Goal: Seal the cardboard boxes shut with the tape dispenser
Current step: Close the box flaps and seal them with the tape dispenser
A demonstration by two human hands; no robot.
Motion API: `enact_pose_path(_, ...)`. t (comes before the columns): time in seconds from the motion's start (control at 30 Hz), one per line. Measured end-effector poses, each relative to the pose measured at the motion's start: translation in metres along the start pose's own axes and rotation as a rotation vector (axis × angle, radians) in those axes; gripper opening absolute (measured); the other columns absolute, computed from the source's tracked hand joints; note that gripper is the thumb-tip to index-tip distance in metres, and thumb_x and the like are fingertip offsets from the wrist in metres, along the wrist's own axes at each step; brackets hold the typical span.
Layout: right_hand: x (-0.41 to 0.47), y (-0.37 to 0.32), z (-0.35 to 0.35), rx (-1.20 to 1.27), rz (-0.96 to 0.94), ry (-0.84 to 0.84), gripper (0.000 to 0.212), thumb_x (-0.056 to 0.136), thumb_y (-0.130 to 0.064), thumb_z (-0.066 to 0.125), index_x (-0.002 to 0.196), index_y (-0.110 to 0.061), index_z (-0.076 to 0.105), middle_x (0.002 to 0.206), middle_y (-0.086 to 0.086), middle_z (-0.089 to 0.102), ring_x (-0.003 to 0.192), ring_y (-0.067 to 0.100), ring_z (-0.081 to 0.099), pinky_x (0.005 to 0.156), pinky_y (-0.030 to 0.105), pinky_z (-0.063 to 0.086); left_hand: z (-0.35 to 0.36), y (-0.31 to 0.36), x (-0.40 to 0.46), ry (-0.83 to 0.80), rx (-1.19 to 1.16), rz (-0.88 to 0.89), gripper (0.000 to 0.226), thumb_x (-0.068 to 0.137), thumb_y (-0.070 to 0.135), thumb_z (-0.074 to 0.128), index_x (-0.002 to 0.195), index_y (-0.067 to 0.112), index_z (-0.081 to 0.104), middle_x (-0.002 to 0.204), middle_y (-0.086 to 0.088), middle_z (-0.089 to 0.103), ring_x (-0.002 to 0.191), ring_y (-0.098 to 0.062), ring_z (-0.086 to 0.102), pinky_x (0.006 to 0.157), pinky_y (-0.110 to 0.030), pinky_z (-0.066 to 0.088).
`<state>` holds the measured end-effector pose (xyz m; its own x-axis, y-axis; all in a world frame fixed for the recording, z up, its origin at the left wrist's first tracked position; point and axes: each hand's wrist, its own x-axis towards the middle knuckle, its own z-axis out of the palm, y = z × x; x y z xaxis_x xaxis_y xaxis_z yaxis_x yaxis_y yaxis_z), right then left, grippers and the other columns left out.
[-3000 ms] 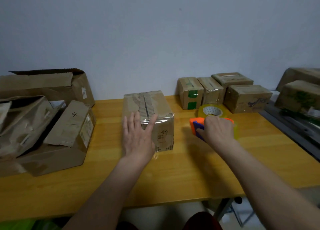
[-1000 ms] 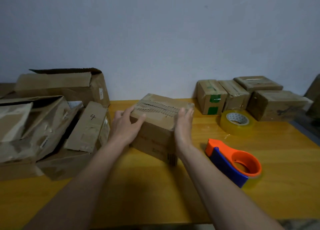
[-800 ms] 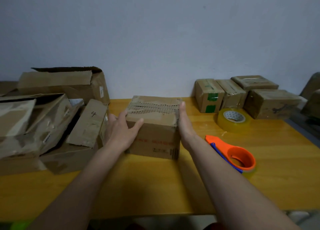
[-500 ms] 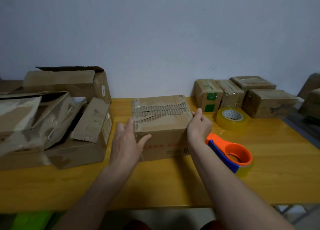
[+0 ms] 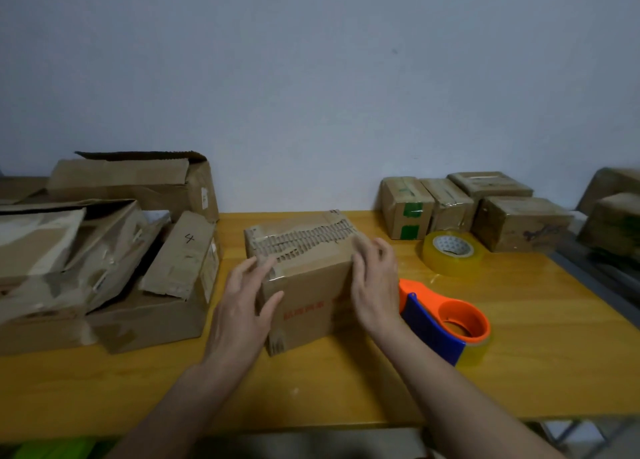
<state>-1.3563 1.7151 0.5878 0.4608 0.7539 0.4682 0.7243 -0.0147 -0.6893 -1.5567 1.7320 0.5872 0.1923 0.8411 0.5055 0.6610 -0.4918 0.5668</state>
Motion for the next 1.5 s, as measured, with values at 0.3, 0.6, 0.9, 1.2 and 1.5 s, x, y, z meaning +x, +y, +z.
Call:
enact_pose_path(0.3,-0.019,0.013,-0.025,-0.5,-0.378,-0.139,0.06,0.091,-0.028,0.058,0.147,-0.018,0.036,0.155,0.013,0.026,0.144,0.033,0.02,0.115,0.046,0.026,0.005,-0.003,-0.017,-0.131,0.351,0.265,0.09,0.083,0.031,0.07,0.153,0.016,0.016,0.161,-0.008,0.004,0.147,-0.023,0.004,0.113,-0.048,0.024)
enact_pose_path(0.6,0.053,0.018,-0.013,-0.695,-0.437,-0.197,0.068,0.078,-0.004,0.072,0.139,-0.014,0.045,0.133,0.017,0.049,0.121,0.037,0.046,0.076,0.04,0.055,0.039,-0.01,0.06,-0.267,0.582,0.197,0.089,0.096,0.036,0.049,0.15,0.017,-0.019,0.158,-0.002,-0.025,0.144,-0.017,-0.026,0.119,-0.037,-0.011)
enact_pose_path(0.9,0.161,0.062,0.013,-0.782,-0.325,-0.184,0.066,0.085,-0.008,0.066,0.143,-0.014,0.037,0.139,0.011,0.046,0.126,0.031,0.04,0.087,0.037,0.051,0.121,-0.004,0.17,-0.292,0.509,0.178,0.094,0.091,0.018,0.057,0.151,0.016,-0.014,0.159,-0.001,-0.021,0.146,-0.016,-0.019,0.114,-0.03,-0.009)
enact_pose_path(1.2,0.229,0.095,0.038,-0.828,-0.314,-0.171,0.064,0.084,-0.008,0.067,0.141,-0.012,0.039,0.138,0.012,0.048,0.122,0.033,0.043,0.093,0.041,0.047,0.172,-0.007,0.238,-0.317,0.495,0.172,0.095,0.087,0.005,0.058,0.152,0.016,-0.011,0.16,-0.001,-0.018,0.147,-0.017,-0.017,0.117,-0.029,-0.004)
enact_pose_path(1.5,0.207,0.07,0.031,-0.864,-0.326,-0.204,0.073,0.088,-0.008,0.058,0.15,-0.008,0.019,0.16,0.011,0.01,0.148,0.026,0.008,0.116,0.034,0.008,0.112,0.004,0.232,-0.551,0.389,0.079,0.073,0.091,0.03,0.06,0.152,0.025,0.02,0.157,-0.002,0.023,0.143,-0.024,0.024,0.113,-0.039,0.026)
